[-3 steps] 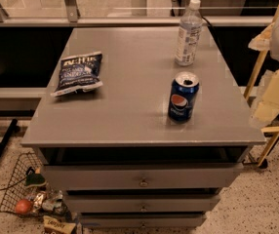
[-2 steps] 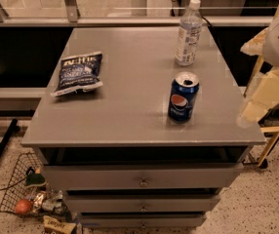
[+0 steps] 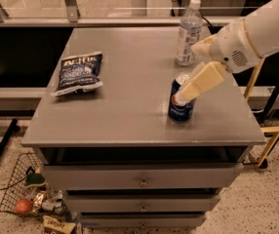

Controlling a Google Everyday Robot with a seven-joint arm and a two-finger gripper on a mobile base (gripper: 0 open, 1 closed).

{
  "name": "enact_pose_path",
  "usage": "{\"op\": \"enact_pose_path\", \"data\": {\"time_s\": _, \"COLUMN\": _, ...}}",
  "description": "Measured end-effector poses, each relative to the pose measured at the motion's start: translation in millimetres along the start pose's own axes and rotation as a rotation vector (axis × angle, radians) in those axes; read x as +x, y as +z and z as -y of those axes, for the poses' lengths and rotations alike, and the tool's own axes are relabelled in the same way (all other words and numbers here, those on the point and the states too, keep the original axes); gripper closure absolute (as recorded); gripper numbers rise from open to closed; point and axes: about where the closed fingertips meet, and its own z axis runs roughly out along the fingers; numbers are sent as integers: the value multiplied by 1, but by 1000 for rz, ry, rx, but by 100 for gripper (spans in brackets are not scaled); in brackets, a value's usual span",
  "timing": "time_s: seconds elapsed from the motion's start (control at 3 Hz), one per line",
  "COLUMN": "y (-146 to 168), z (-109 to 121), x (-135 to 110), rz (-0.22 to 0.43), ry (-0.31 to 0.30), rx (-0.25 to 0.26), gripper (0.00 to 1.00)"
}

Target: Move pepsi can near blue chip bag

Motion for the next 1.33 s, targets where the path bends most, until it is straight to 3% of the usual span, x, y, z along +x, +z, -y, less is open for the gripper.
{"op": "enact_pose_path", "data": {"time_s": 0.33, "y": 28, "z": 7, "x": -22, "rz": 74, "ry": 18, "rx": -29, "gripper": 0}}
{"op": "enact_pose_path", "data": {"time_s": 1.33, "y": 31, "z": -1, "x": 15, "rz": -8, "ry": 104, "rx": -24, "gripper": 0}}
